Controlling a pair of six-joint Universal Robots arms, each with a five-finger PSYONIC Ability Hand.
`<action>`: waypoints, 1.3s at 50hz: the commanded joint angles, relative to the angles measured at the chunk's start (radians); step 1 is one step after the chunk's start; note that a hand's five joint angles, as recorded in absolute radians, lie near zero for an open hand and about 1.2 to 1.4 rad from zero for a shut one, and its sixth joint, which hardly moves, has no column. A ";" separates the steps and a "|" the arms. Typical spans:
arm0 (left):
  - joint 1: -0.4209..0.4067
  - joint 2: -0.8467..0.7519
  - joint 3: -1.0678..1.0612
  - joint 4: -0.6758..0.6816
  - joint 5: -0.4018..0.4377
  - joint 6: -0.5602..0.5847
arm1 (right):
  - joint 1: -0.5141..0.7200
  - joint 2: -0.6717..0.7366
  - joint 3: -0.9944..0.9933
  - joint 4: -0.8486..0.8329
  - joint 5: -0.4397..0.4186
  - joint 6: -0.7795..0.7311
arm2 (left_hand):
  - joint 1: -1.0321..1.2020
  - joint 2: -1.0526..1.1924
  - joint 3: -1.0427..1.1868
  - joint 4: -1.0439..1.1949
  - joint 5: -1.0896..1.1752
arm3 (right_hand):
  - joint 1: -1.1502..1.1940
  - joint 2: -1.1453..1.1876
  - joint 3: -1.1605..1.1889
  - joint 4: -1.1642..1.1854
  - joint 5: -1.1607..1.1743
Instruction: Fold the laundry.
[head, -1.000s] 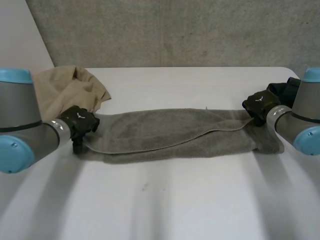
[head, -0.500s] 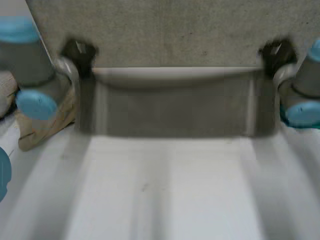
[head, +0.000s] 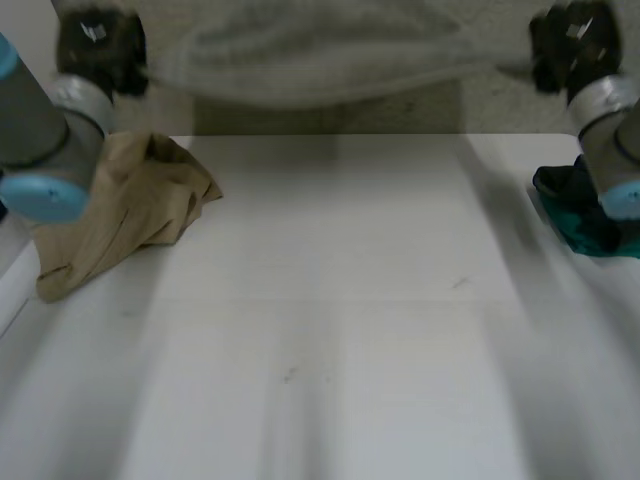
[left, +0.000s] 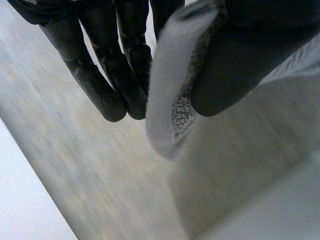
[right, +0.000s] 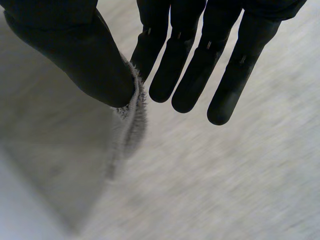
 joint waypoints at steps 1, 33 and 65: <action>-0.009 -0.034 -0.199 -0.003 0.032 0.057 | -0.011 0.000 0.238 0.050 -0.069 -0.060 | 0.263 0.199 0.208 0.197 0.225 | 0.279 0.222 0.207 0.198 0.219; 0.103 0.250 -0.646 -0.621 0.152 0.448 | -0.072 -0.364 0.709 0.717 -0.005 -0.679 | 0.263 0.199 0.208 0.197 0.225 | 0.279 0.222 0.207 0.198 0.219; -0.062 -0.271 0.188 -0.618 -0.086 0.221 | 0.078 0.177 0.204 0.118 0.238 -0.505 | -0.629 -0.693 -0.683 -0.694 -0.667 | -0.943 -1.000 -1.015 -1.024 -1.003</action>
